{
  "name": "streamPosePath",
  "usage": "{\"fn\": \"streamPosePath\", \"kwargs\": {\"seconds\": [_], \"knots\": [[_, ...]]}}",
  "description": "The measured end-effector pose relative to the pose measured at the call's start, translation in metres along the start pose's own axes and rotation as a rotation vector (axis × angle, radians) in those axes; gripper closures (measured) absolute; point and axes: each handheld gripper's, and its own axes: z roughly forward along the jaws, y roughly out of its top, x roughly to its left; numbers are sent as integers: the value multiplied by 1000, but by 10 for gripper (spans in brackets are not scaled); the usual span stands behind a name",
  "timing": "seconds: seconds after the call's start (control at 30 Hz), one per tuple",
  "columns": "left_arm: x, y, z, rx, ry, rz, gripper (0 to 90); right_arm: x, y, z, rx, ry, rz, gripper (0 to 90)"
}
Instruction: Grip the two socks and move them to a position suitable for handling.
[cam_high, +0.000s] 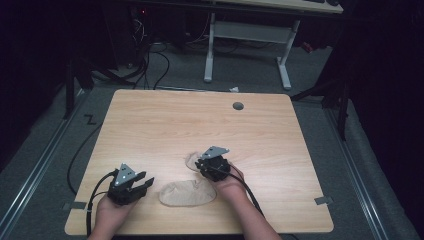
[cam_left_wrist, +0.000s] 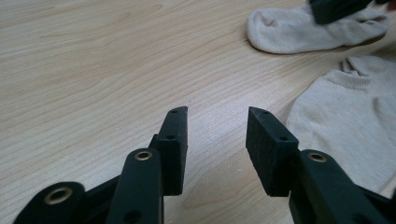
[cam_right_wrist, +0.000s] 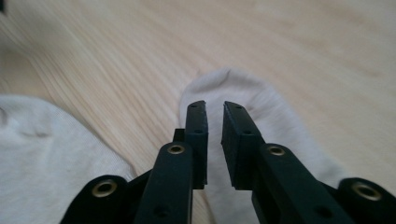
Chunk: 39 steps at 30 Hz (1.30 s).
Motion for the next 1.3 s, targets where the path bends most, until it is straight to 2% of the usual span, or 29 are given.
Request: {"fn": "streamPosePath", "kwargs": {"seconds": [0.03,0.07,0.1,0.13,0.17,0.2,0.27,0.3,0.33,0.37,0.4,0.43,0.5,0.53,0.57,0.6,0.67,0.7,0.73,0.77,0.8,0.9,0.93,1.0,1.1,1.13,1.2,1.3], "knots": [[0,0,0,0,0,0,588,0,0,0,0,0,0,794],[0,1,1,1,-2,-1,587,-8,-3,-21,-46,-42,18,759],[0,2,2,-3,-3,-2,587,-8,-3,-21,-46,-42,18,759],[-1,5,5,-5,-9,1,583,-20,-13,-36,-67,-85,45,752],[-1,5,5,-5,-9,1,582,-20,-13,-36,-67,-85,45,752],[-3,9,10,-3,-12,6,582,-36,-29,-47,-59,-136,88,727],[-4,12,13,-2,-15,8,578,-45,-39,-54,-47,-164,118,714],[-5,15,17,-2,-21,10,578,-45,-39,-54,-47,-164,118,714],[-8,22,23,1,-19,37,575,-52,-47,-61,-43,-188,143,688],[-8,22,23,1,-19,37,574,-54,-50,-65,-43,-187,166,669],[-10,30,32,-2,-18,50,574,-55,-53,-68,-50,-178,182,668],[-10,30,32,-2,-18,50,574,-55,-53,-68,-50,-178,182,668],[-9,39,43,1,-23,52,574,-51,-61,-72,-49,-161,216,691],[-9,43,53,10,-25,48,574,-47,-67,-71,-24,-157,200,723],[-9,43,53,10,-25,48,574,-47,-67,-71,-24,-157,200,723],[-9,46,63,12,-39,35,574,-46,-70,-67,-1,-143,212,713],[-9,47,69,17,-45,24,575,-46,-71,-65,11,-150,207,710],[-9,49,73,30,-46,26,575,-49,-72,-60,37,-157,222,695],[-12,51,81,43,-54,41,575,-50,-73,-59,46,-157,228,685],[-12,51,81,43,-54,41,574,-50,-73,-59,46,-157,228,685],[-15,55,88,51,-53,63,574,-54,-74,-54,71,-162,235,693],[-17,61,96,57,-67,58,574,-56,-73,-51,71,-163,234,727],[-20,66,102,64,-73,58,571,-57,-68,-46,75,-183,203,766],[-23,70,109,78,-82,63,568,-59,-63,-39,73,-174,198,794],[-25,71,117,95,-65,59,572,-60,-56,-30,70,-167,182,824],[-25,71,117,95,-65,59,582,-60,-54,-28,67,-162,175,825],[-20,68,124,127,-52,19,601,-59,-52,-24,63,-156,163,824],[-20,66,124,127,-56,21,656,-58,-51,-24,63,-152,177,798]]}}
